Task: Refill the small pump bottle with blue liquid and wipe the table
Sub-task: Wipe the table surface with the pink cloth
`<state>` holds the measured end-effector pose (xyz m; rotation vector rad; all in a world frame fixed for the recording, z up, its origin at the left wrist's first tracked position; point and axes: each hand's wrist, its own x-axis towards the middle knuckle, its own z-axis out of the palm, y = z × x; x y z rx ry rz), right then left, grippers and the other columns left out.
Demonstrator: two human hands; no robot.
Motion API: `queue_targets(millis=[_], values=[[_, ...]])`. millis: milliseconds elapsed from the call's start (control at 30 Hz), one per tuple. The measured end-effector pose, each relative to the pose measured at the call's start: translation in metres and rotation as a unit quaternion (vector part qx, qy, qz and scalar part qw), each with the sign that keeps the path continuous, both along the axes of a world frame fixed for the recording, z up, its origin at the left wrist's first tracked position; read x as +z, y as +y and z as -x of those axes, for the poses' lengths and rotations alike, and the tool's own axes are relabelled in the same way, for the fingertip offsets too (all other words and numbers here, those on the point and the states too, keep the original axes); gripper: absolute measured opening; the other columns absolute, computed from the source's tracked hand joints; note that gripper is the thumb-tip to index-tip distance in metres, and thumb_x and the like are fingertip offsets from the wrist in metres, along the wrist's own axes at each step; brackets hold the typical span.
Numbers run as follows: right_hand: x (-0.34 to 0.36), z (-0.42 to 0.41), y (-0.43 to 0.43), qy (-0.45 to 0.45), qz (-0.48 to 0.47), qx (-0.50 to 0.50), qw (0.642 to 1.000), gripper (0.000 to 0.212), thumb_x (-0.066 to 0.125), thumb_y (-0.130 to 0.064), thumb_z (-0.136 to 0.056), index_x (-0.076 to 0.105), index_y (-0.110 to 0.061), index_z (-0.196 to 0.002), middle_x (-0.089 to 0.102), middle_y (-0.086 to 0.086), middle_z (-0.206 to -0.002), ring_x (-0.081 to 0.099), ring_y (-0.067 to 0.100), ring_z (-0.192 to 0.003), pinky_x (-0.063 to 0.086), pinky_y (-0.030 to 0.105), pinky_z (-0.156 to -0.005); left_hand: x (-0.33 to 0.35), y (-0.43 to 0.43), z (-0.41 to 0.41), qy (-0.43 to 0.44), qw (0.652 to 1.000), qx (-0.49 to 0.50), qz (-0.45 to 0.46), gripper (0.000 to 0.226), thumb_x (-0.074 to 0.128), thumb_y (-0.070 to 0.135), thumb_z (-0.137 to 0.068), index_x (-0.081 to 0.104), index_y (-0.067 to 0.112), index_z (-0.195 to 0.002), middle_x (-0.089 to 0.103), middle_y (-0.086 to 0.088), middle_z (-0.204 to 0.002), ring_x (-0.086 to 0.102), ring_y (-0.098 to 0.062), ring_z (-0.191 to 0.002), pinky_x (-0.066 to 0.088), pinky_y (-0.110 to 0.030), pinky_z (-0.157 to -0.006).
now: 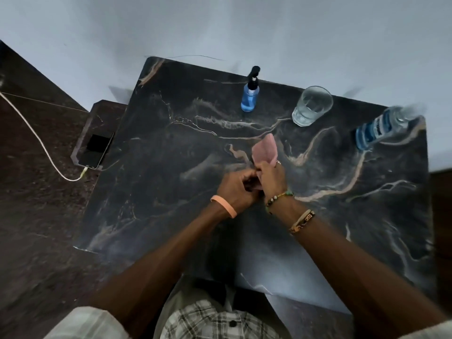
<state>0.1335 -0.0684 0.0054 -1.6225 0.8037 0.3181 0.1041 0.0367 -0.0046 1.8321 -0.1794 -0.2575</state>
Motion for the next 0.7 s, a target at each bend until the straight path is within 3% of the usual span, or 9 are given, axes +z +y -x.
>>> queue_targets(millis=[67,100,167,233,300,333,400,500,700], values=[[0.000,0.019,-0.030,-0.081,0.130,0.075,0.985,0.030,0.056,-0.014,-0.084,0.061,-0.008,-0.113,0.064,0.005,-0.091,0.059,0.022,-0.084,0.049,0.036,-0.071,-0.003,-0.012,0.021,0.010,0.996,-0.047,-0.075,0.043,0.074,0.016,-0.076,0.064,0.018,-0.118,0.065,0.000,-0.122,0.059,-0.012,-0.114,0.047,-0.028,-0.099],[-0.001,0.026,-0.046,-0.130,0.212,0.122,0.961,0.044,0.054,-0.010,-0.086,0.052,-0.008,-0.130,0.062,0.005,-0.106,0.057,0.020,-0.096,0.047,0.033,-0.081,-0.007,-0.017,0.030,0.010,0.990,-0.056,-0.131,0.050,0.073,0.022,-0.078,0.059,0.021,-0.127,0.055,0.000,-0.136,0.049,-0.014,-0.128,0.038,-0.029,-0.107],[-0.006,0.032,-0.078,-0.193,0.380,0.219,0.878,0.071,0.055,-0.009,-0.087,0.024,-0.009,-0.151,0.044,0.008,-0.142,0.042,0.023,-0.128,0.038,0.038,-0.105,-0.016,-0.020,0.040,0.018,0.965,-0.052,-0.258,0.061,0.068,0.032,-0.084,0.044,0.021,-0.139,0.031,-0.003,-0.154,0.021,-0.020,-0.144,0.024,-0.036,-0.116],[-0.012,0.042,-0.102,-0.122,0.475,0.348,0.799,0.082,0.056,-0.034,-0.089,0.011,-0.013,-0.153,0.022,0.009,-0.157,0.025,0.032,-0.141,0.030,0.049,-0.112,-0.023,-0.022,0.051,0.058,0.930,-0.049,-0.359,0.075,0.063,0.042,-0.086,0.029,0.017,-0.147,0.011,-0.009,-0.160,0.004,-0.027,-0.147,0.015,-0.041,-0.118],[-0.024,0.060,-0.111,-0.012,0.474,0.472,0.743,0.090,0.048,-0.068,-0.081,0.016,-0.019,-0.149,0.015,0.008,-0.157,0.021,0.037,-0.139,0.026,0.054,-0.111,-0.027,-0.021,0.064,0.100,0.900,-0.040,-0.421,0.086,0.060,0.051,-0.085,0.018,0.013,-0.150,0.000,-0.015,-0.159,-0.005,-0.033,-0.147,0.011,-0.045,-0.118],[-0.030,0.070,-0.113,0.006,0.473,0.502,0.724,0.092,0.045,-0.076,-0.077,0.019,-0.022,-0.147,0.013,0.009,-0.157,0.020,0.038,-0.139,0.024,0.055,-0.111,-0.029,-0.020,0.069,0.111,0.890,-0.037,-0.441,0.090,0.060,0.053,-0.084,0.016,0.012,-0.150,-0.003,-0.017,-0.159,-0.007,-0.035,-0.146,0.009,-0.047,-0.118],[-0.037,0.087,-0.115,-0.030,0.495,0.482,0.722,0.086,0.042,-0.075,-0.079,0.023,-0.025,-0.146,0.013,0.009,-0.158,0.017,0.037,-0.141,0.022,0.056,-0.112,-0.034,-0.014,0.078,0.111,0.876,-0.038,-0.467,0.093,0.059,0.054,-0.084,0.012,0.010,-0.150,-0.007,-0.018,-0.159,-0.009,-0.036,-0.146,0.007,-0.048,-0.117],[-0.041,0.091,-0.121,-0.066,0.506,0.412,0.755,0.078,0.043,-0.067,-0.085,0.023,-0.025,-0.148,0.011,0.010,-0.159,0.016,0.038,-0.142,0.025,0.056,-0.112,-0.040,-0.004,0.084,0.103,0.875,-0.051,-0.470,0.094,0.060,0.051,-0.085,0.007,0.009,-0.151,-0.012,-0.016,-0.159,-0.011,-0.034,-0.146,0.005,-0.046,-0.118],[-0.047,0.092,-0.116,-0.058,0.554,0.416,0.718,0.060,0.039,-0.054,-0.093,0.033,-0.020,-0.142,0.026,0.012,-0.152,0.030,0.037,-0.131,0.036,0.051,-0.099,-0.044,0.000,0.084,0.092,0.878,-0.053,-0.466,0.095,0.063,0.051,-0.084,0.008,0.013,-0.152,-0.012,-0.011,-0.159,-0.009,-0.030,-0.146,0.006,-0.042,-0.118]])
